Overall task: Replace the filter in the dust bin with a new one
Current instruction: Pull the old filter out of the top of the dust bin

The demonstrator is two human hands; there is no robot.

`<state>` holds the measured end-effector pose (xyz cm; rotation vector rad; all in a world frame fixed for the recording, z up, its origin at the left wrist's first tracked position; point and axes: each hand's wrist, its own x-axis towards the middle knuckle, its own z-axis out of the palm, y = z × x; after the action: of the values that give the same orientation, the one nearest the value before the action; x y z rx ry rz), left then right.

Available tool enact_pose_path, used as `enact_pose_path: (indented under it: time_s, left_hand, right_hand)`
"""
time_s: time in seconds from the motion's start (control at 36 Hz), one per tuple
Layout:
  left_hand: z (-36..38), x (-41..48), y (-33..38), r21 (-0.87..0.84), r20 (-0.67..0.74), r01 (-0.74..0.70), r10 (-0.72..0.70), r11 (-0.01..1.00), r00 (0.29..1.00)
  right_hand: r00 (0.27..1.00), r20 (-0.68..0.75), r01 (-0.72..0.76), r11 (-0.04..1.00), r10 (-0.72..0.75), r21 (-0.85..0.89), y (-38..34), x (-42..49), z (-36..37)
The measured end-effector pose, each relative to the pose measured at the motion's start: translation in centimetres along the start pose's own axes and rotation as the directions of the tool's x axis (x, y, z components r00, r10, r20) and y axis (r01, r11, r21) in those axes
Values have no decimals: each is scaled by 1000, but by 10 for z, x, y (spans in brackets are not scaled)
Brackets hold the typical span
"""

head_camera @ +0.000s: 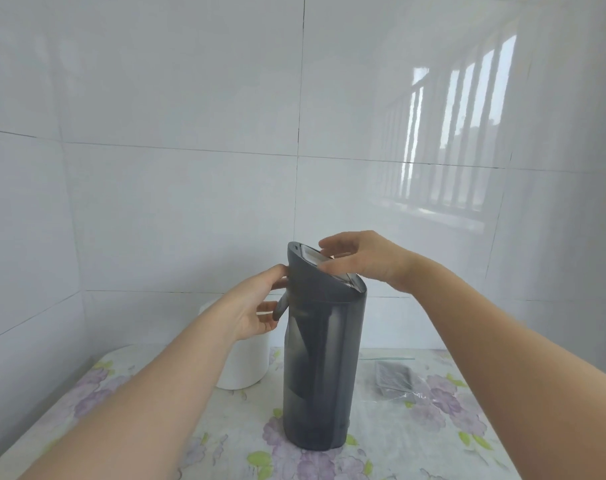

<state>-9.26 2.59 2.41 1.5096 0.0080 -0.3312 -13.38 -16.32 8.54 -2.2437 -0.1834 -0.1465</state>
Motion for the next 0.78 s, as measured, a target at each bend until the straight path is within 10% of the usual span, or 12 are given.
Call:
enact_pose_path:
  time_s: [0.78]
  left_hand:
    - [4, 0, -2, -11, -20, -15, 15, 1000, 1000]
  right_hand:
    - [997, 66, -26, 990, 36, -140, -11, 15, -2]
